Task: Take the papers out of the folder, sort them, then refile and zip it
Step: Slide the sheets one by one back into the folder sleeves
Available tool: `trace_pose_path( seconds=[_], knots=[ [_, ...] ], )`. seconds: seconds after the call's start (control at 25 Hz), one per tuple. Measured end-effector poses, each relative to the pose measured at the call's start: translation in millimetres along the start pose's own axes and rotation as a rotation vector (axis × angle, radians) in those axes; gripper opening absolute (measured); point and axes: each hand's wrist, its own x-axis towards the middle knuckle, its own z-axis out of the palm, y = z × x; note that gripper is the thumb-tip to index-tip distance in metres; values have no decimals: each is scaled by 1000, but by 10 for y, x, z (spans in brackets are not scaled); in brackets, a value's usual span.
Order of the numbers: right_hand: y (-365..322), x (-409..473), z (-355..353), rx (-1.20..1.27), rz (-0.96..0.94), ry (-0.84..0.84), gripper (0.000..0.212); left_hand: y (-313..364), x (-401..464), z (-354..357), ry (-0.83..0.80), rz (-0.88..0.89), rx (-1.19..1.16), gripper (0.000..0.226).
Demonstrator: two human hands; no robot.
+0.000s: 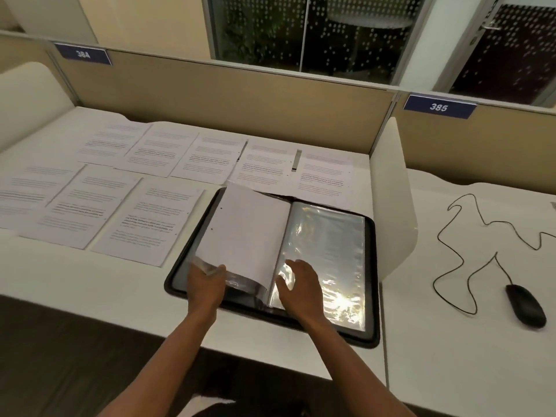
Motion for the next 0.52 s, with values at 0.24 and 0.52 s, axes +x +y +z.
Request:
trace_pose_path(
  seconds=[0.24, 0.52],
  knots=[
    [438, -39, 84, -450, -72, -23, 55, -246, 266, -355, -6, -65, 95, 40],
    [-286, 415, 477, -280, -154, -2, 56, -397, 548, -756, -111, 256, 663, 90]
  ],
)
